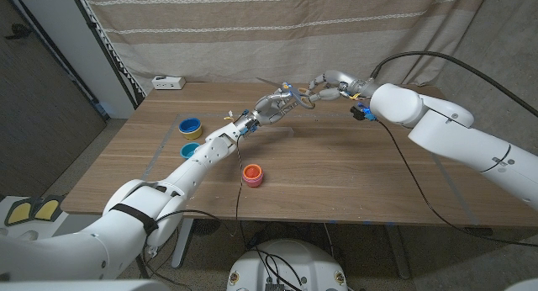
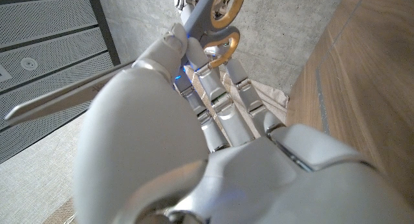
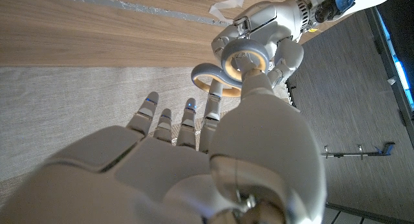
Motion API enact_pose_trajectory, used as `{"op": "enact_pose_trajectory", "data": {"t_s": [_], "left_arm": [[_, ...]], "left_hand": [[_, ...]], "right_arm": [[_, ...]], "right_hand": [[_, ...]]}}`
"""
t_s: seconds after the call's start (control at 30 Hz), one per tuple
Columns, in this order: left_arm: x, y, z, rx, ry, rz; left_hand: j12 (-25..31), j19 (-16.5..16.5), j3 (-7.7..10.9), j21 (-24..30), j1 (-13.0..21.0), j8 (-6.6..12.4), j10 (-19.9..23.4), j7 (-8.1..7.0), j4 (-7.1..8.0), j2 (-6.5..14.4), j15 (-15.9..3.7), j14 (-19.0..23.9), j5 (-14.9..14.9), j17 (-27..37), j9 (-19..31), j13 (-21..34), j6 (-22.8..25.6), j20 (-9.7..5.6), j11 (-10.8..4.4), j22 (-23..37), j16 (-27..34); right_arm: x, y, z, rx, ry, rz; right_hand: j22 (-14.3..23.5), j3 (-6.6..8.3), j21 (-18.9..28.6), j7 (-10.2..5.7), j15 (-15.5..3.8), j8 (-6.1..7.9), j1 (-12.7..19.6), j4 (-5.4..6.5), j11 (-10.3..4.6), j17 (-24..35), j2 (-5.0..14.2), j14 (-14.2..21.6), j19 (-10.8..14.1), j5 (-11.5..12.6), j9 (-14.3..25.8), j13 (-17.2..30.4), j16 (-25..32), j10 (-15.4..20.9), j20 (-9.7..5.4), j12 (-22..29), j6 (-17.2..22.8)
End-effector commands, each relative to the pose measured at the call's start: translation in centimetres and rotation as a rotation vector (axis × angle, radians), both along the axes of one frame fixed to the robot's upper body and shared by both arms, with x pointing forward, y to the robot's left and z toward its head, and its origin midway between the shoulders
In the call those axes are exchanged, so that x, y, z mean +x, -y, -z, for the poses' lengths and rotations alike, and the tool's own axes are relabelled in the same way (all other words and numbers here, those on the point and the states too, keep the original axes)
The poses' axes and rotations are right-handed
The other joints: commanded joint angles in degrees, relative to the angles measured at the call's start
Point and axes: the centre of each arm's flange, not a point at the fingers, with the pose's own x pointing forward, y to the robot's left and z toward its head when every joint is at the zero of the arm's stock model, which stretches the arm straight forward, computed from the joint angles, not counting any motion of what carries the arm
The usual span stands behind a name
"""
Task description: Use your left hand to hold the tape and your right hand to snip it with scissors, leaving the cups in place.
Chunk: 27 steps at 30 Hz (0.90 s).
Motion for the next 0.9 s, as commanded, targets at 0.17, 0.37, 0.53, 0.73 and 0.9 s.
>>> {"op": "enact_pose_trajectory", "data": {"t_s": [0.17,0.37,0.53,0.73,0.9], "left_arm": [[-0.17,0.34,0.10,-0.002,0.006,0.004],[-0.24,0.36,0.10,-0.004,0.009,0.001],[-0.29,0.47,0.09,-0.008,0.008,0.003],[-0.35,0.62,0.09,-0.009,0.007,0.005],[-0.39,0.67,0.10,-0.011,0.008,0.004]], "left_hand": [[0.34,-0.30,4.53,0.51,0.07,0.64,2.33,-0.03,3.81,0.37,-0.31,0.21,0.12,0.14,0.41,3.14,0.46,-7.30,1.81,0.07,0.16],[0.32,-0.29,4.58,0.54,0.07,0.72,2.27,-0.14,3.79,0.32,-0.31,0.17,0.17,0.13,0.61,3.19,0.39,-7.33,1.79,0.09,0.14],[0.36,-0.32,4.61,0.58,0.09,0.81,2.33,-0.23,3.78,0.28,-0.32,0.15,0.21,0.13,0.78,3.26,0.38,-7.37,1.78,0.11,0.14],[0.27,-0.34,4.67,0.60,0.13,0.88,2.26,-0.09,3.75,0.25,-0.32,0.15,0.25,0.14,0.95,3.21,0.31,-7.41,1.78,0.12,0.14],[0.33,-0.35,4.69,0.66,0.10,0.99,2.34,-0.16,3.77,0.23,-0.32,0.15,0.28,0.15,1.11,3.31,0.36,-7.41,1.79,0.15,0.14]], "right_arm": [[-0.05,-0.57,0.19,-0.020,0.005,-0.002],[-0.03,-0.65,0.22,-0.023,0.002,-0.004],[-0.04,-0.84,0.24,-0.030,0.001,-0.006],[-0.22,-1.03,0.30,-0.052,0.013,0.007],[-0.17,-1.04,0.30,-0.055,0.011,0.005]], "right_hand": [[0.06,-0.57,0.00,0.78,0.05,-0.38,0.00,-0.10,0.14,0.16,-0.57,0.22,0.00,0.51,-0.30,0.16,0.06,0.77,0.27,0.18,0.55],[0.06,-0.72,-0.03,0.98,0.14,-0.44,-0.10,-0.03,0.31,0.17,-0.70,0.18,-0.06,0.61,-0.50,0.16,0.01,0.85,0.30,0.15,0.88],[0.07,-0.84,-0.06,0.93,0.09,-0.47,-0.19,0.03,0.35,0.17,-0.81,0.14,-0.13,0.72,-0.67,0.16,-0.01,0.93,0.35,0.14,1.24],[0.07,-0.98,-0.09,1.38,0.23,-0.66,-0.29,0.11,0.58,0.17,-0.90,0.08,-0.20,0.85,-0.88,0.16,-0.05,0.85,0.39,0.04,1.31],[0.08,-1.08,-0.02,1.38,0.42,-0.84,-0.33,0.16,0.81,0.18,-0.95,0.02,-0.04,0.97,-1.06,0.16,-0.07,0.70,0.17,-0.07,1.30]]}}
